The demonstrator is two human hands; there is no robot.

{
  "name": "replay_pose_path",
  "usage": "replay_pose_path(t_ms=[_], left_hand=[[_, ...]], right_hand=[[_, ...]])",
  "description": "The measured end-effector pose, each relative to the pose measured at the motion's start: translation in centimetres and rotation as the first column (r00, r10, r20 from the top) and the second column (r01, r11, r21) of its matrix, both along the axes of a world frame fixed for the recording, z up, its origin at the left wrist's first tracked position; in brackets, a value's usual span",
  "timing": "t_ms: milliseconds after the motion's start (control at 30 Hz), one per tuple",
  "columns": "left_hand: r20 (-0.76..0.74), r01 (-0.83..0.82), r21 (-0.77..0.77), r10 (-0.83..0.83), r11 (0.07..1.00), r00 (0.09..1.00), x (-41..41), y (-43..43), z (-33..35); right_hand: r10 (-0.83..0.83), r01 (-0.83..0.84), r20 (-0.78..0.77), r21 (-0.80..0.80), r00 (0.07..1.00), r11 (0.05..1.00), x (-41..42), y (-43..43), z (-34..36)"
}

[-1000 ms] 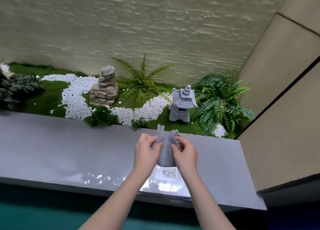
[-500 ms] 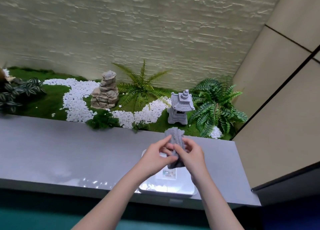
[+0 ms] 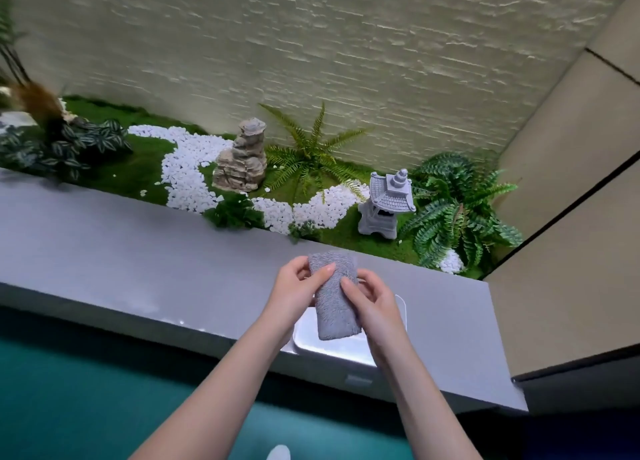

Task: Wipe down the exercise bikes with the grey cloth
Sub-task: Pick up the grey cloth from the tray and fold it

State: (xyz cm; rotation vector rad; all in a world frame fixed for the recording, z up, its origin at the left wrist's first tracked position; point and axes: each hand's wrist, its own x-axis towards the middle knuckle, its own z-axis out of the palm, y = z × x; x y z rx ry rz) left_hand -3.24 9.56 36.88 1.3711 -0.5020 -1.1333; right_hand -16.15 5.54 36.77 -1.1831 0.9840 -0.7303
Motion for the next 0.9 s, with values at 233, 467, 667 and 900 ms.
replay_pose_path(t_ms=[233,467,667,900], left_hand=[[0.138,-0.193,-0.010,0.193,0.981,0.971,1.4,8.3,0.3],[0.624,-0.486,0.050,0.353,0.872,0.697,-1.2,21.7,0.2],[0.921,-0.621,0.390,-0.300,0.679,0.250,-5.6,34.6,-0.4],[0.879,-0.778,0.459,-0.347,0.430,0.327,-11.5,46.0,-0.5]], right_hand=[[0.232,-0.226,0.015,-0.173,0.973,0.959,2.6,5.0,-0.2],[0.464,-0.447,0.015,-0.246,0.886,0.860,2.2,12.4,0.4],[0.627,-0.604,-0.027,-0.308,0.778,0.736,1.7,19.9,0.7],[0.738,-0.710,0.019,-0.261,0.674,0.655,1.6,27.9,1.0]])
